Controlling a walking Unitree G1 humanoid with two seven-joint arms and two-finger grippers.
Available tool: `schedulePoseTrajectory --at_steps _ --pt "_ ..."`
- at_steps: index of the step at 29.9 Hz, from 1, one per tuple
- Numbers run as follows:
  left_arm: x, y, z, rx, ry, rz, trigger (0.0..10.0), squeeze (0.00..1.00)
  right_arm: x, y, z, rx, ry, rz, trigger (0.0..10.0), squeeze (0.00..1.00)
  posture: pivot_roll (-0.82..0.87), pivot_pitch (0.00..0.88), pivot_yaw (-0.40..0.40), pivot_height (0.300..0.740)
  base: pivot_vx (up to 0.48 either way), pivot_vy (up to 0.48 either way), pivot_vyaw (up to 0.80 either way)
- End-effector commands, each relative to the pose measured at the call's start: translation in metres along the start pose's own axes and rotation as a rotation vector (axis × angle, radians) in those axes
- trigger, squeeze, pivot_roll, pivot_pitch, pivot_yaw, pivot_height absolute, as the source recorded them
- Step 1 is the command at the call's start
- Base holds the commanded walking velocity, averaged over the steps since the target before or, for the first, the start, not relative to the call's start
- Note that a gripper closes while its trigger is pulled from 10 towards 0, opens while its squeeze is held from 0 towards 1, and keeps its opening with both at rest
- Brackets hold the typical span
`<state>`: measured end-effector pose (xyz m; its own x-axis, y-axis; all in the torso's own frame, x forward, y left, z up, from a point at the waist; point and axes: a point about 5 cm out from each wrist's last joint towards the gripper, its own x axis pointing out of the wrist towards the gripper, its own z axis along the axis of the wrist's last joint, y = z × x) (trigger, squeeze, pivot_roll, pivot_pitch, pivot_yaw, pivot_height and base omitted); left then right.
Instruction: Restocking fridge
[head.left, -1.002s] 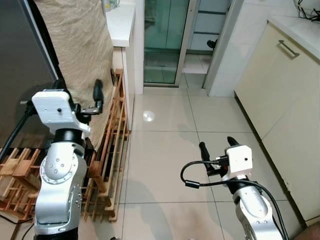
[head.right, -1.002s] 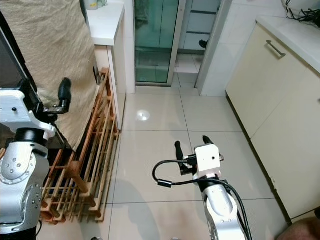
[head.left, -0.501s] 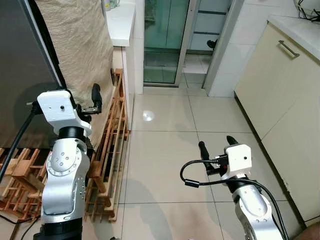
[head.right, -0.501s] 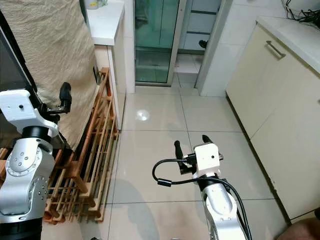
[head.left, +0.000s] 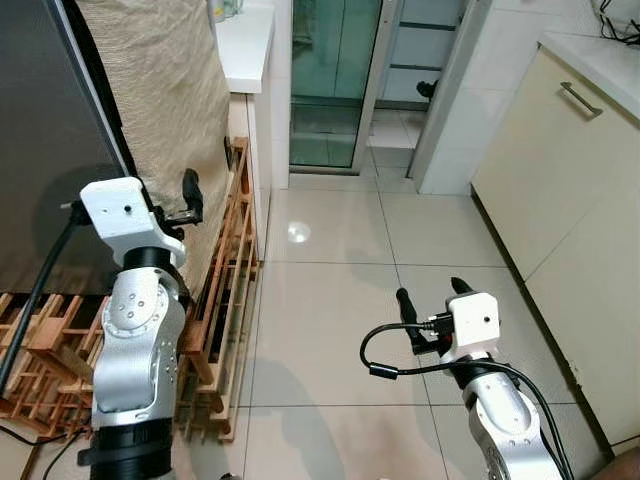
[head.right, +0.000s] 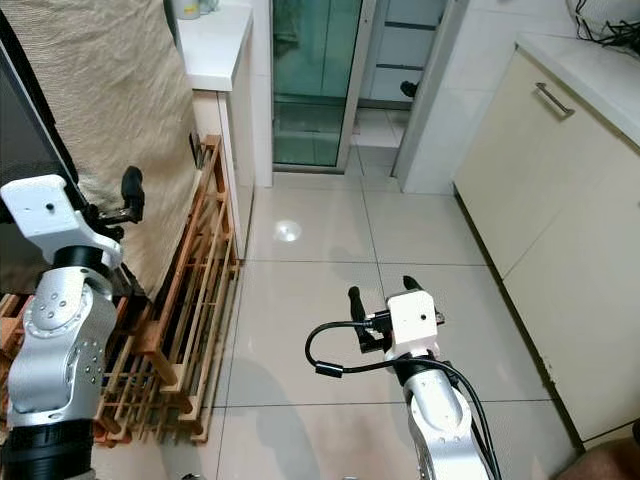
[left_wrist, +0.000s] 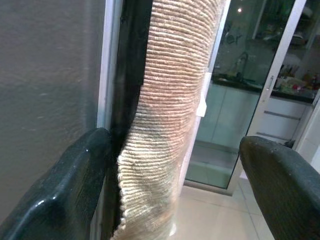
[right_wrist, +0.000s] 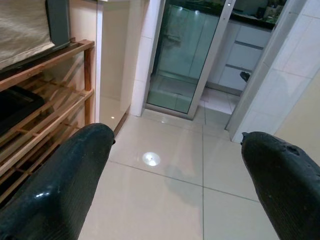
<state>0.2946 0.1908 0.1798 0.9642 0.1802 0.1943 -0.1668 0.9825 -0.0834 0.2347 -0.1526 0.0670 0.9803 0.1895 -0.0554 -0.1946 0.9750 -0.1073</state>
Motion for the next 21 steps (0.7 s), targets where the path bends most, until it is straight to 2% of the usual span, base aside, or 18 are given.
schedulePoseTrajectory --at_steps 1,2,4,7,12,17,21 --pt "0.004 -0.014 -0.008 -0.016 0.049 -0.071 10.0 0.00 0.001 -0.003 0.000 -0.011 -0.009 -0.012 10.0 0.00 -0.11 0.000 -0.035 0.740 0.000 0.000 0.00" --pt "0.004 -0.014 -0.008 -0.016 0.049 -0.071 10.0 0.00 0.001 -0.003 0.000 -0.011 -0.009 -0.012 10.0 0.00 -0.11 0.000 -0.035 0.740 0.000 0.000 0.00" --pt "0.008 -0.031 -0.017 -0.016 0.090 -0.180 10.0 0.00 0.003 -0.003 0.004 -0.008 -0.037 -0.016 10.0 0.00 -0.11 0.000 -0.037 0.740 0.000 0.000 0.00" --pt "0.010 -0.037 -0.019 -0.018 0.094 -0.210 10.0 0.00 0.007 -0.003 0.009 -0.007 -0.069 -0.014 10.0 0.00 -0.11 0.000 -0.037 0.740 0.000 0.000 0.00" --pt "0.022 -0.057 -0.018 -0.044 0.081 -0.313 10.0 0.00 0.028 0.014 0.035 0.058 -0.138 0.156 10.0 0.00 -0.11 0.000 -0.033 0.740 0.000 0.000 0.00" --pt "0.027 -0.074 -0.020 -0.063 0.082 -0.394 10.0 0.00 0.032 0.023 0.036 0.044 -0.133 0.255 10.0 0.00 -0.11 0.000 -0.038 0.740 0.000 0.000 0.00" --pt "0.028 -0.080 -0.023 -0.069 0.089 -0.413 10.0 0.00 0.032 0.029 0.034 0.047 -0.120 0.294 10.0 0.00 -0.11 0.000 -0.037 0.740 0.000 0.000 0.00"
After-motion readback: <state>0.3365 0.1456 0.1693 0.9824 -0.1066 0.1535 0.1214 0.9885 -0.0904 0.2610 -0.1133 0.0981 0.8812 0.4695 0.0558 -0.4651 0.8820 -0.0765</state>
